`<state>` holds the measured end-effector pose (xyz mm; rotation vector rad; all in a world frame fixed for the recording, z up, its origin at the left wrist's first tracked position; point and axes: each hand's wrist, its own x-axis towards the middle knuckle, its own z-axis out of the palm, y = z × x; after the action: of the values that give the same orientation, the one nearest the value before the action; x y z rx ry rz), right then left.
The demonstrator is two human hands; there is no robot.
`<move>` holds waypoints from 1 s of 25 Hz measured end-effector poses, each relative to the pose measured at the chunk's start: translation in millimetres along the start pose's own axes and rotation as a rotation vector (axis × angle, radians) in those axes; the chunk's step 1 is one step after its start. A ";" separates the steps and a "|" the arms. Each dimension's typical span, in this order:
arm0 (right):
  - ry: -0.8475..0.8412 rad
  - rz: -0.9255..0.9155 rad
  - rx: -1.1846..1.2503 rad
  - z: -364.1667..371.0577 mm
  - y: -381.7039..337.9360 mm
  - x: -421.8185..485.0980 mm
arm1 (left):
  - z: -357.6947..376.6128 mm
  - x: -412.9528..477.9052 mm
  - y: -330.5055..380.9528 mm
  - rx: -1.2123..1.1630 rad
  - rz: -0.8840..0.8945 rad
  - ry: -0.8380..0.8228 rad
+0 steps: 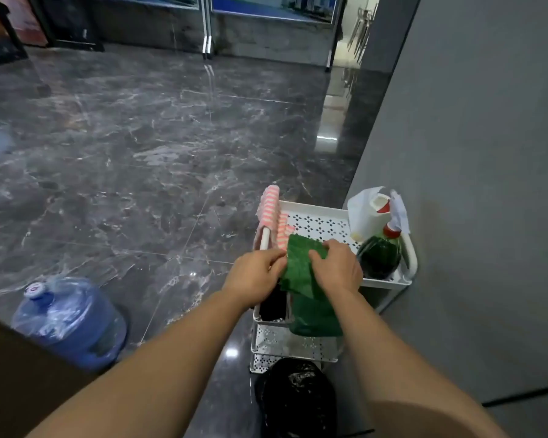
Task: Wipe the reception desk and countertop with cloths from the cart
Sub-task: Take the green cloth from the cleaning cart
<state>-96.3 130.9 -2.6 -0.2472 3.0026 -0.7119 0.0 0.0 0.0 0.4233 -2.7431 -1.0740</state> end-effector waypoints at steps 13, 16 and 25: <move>-0.150 0.531 0.420 23.4 2.3 56.8 | 31.1 19.2 1.4 -0.080 -0.050 -0.109; -0.114 0.480 0.652 4.5 -2.3 46.7 | 22.9 11.0 4.8 -0.250 -0.098 -0.057; -0.478 0.034 1.149 -58.3 -93.3 -43.6 | -84.5 -44.4 11.1 -1.025 -0.548 0.031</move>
<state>-44.6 81.6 91.8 -0.2366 1.7677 -1.8491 61.3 -31.8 66.9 0.9736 -1.6837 -2.3171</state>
